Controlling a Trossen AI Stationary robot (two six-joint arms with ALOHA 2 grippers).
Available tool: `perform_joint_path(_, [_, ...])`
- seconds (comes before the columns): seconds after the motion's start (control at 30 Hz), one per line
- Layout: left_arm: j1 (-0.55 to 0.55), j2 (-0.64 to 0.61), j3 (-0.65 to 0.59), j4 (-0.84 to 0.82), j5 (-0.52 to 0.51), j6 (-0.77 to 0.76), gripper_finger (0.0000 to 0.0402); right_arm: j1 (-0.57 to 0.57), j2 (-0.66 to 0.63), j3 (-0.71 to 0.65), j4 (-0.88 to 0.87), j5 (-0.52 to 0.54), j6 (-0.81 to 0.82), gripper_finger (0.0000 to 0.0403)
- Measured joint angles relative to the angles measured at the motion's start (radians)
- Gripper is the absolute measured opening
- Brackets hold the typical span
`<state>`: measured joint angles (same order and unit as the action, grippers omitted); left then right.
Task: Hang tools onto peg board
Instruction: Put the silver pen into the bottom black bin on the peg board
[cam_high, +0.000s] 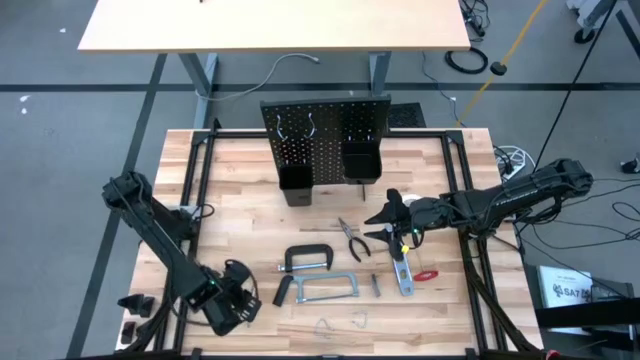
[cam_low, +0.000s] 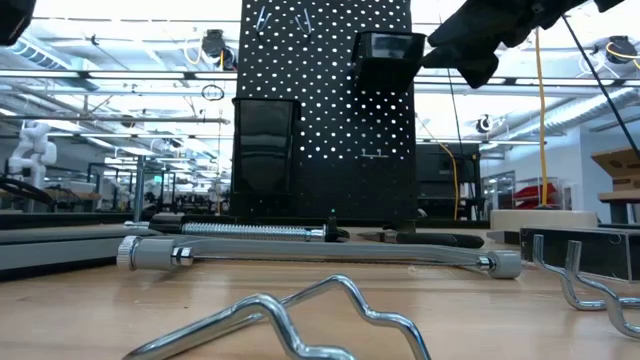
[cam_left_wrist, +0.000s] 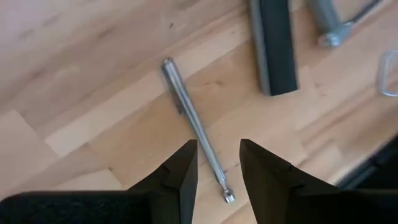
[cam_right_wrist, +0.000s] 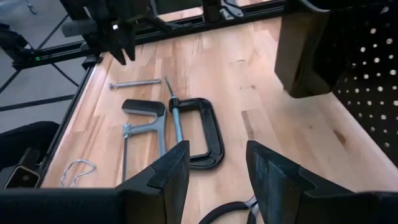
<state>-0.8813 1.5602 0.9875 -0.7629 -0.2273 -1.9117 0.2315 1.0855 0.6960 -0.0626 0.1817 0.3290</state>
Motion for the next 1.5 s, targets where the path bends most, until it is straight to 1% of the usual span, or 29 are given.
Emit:
perform_joint_path(0.27, [-0.003,0.118,0.047,0.012,0.021,-0.037,0.0123,0.006,0.000,0.000,-0.008,0.000,0.000,0.0153])
perform_joint_path(0.53, [-0.001,0.176,0.053,-0.016,0.023,-0.047,0.0123,0.006,0.000,0.000,-0.024,0.000,0.000,0.0153])
perform_joint_path(0.7, [0.005,0.211,0.053,0.001,0.036,-0.047,0.0123,0.006,0.000,0.000,-0.024,0.001,0.000,0.0153])
perform_joint_path(0.97, [0.007,0.216,0.053,0.010,0.040,-0.047,0.0123,0.006,0.000,0.000,-0.024,0.001,0.012,0.0153])
perform_joint_path(1.2, [0.014,0.216,0.053,-0.032,0.041,-0.046,0.0123,0.006,0.000,0.000,-0.025,0.001,0.014,0.0153])
perform_joint_path(1.33, [0.024,0.216,0.053,-0.035,0.064,-0.042,0.0123,0.006,0.000,0.000,-0.025,0.001,0.014,0.0153])
perform_joint_path(1.43, [0.030,0.216,0.053,-0.097,0.103,-0.038,0.0123,0.006,0.000,0.000,-0.025,0.001,0.014,0.0153])
perform_joint_path(1.5, [0.030,0.216,0.053,-0.124,0.106,-0.038,0.0123,0.006,0.000,0.000,-0.025,0.001,0.015,0.0153])
